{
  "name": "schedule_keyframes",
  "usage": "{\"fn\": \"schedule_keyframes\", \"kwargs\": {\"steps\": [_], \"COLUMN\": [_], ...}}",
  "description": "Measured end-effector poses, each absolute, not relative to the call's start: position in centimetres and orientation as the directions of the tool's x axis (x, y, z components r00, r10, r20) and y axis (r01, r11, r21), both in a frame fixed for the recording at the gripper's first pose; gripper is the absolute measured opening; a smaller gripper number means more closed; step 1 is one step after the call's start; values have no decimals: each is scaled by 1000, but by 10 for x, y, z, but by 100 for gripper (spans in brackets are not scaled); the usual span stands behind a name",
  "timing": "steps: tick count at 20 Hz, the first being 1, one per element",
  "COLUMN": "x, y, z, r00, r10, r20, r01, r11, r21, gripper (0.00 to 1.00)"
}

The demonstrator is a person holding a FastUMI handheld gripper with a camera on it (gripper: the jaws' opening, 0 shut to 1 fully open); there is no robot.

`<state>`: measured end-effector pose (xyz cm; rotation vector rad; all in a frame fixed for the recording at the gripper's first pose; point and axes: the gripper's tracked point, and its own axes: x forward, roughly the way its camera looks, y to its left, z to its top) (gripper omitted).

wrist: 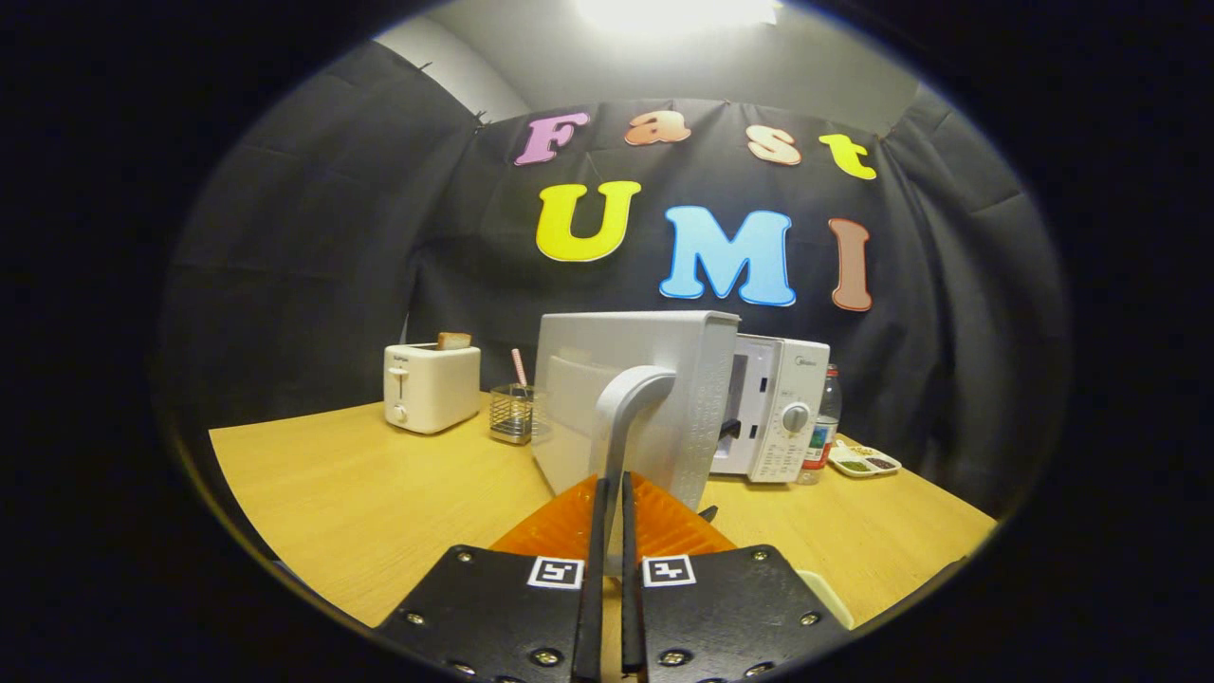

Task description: Open the microwave, put the food inside, and close the microwave door.

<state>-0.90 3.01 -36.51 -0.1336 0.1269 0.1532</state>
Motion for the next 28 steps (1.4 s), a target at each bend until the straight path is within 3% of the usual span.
{"fn": "schedule_keyframes", "kwargs": {"steps": [13, 22, 24, 28], "x": [106, 169, 182, 192], "y": [-76, -100, -102, -85], "z": [-360, -350, -350, -358], "r00": [979, 971, 969, 971], "r10": [-62, -190, -193, -77], "r20": [-196, -146, -154, -227], "r01": [45, 168, 172, 78], "r11": [995, 974, 976, 997], "r21": [-87, -155, -137, -4], "gripper": [7, 9, 9, 9]}}
